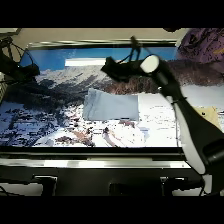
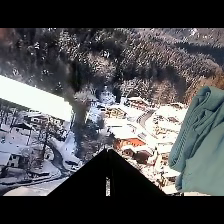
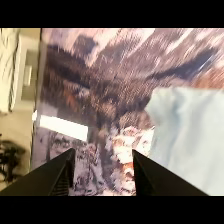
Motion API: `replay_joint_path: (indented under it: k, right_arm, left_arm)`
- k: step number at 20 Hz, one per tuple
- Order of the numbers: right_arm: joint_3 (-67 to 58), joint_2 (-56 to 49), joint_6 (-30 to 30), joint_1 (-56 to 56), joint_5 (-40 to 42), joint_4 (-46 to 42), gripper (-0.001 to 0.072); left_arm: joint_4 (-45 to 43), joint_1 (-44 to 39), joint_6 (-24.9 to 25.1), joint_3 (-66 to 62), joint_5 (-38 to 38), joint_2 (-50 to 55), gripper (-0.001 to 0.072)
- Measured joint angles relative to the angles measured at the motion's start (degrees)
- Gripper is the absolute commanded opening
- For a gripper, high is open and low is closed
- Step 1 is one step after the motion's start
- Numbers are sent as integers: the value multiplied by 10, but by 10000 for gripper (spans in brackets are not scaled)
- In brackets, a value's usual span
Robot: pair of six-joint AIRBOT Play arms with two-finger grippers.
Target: Fold the clothes and pants, and hang the long-sleeved shirts on hangers.
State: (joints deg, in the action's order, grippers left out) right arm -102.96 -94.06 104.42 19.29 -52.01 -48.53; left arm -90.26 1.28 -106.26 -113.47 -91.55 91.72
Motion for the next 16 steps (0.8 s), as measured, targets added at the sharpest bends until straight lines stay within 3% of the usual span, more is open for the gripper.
replay_joint_path:
  k: [3, 9, 16]
  right_arm:
    - [0, 40, -39, -102, -68, -4, 482]
    - [72, 45, -148, -309, -210, 4, 481]
    - [236, -45, -280, -332, -222, 99, 470]
  left_arm:
    - [0, 0, 0, 0, 0, 0, 18]
    - [0, 0, 0, 0, 0, 0, 19]
    - [0, 0, 0, 0, 0, 0, 19]
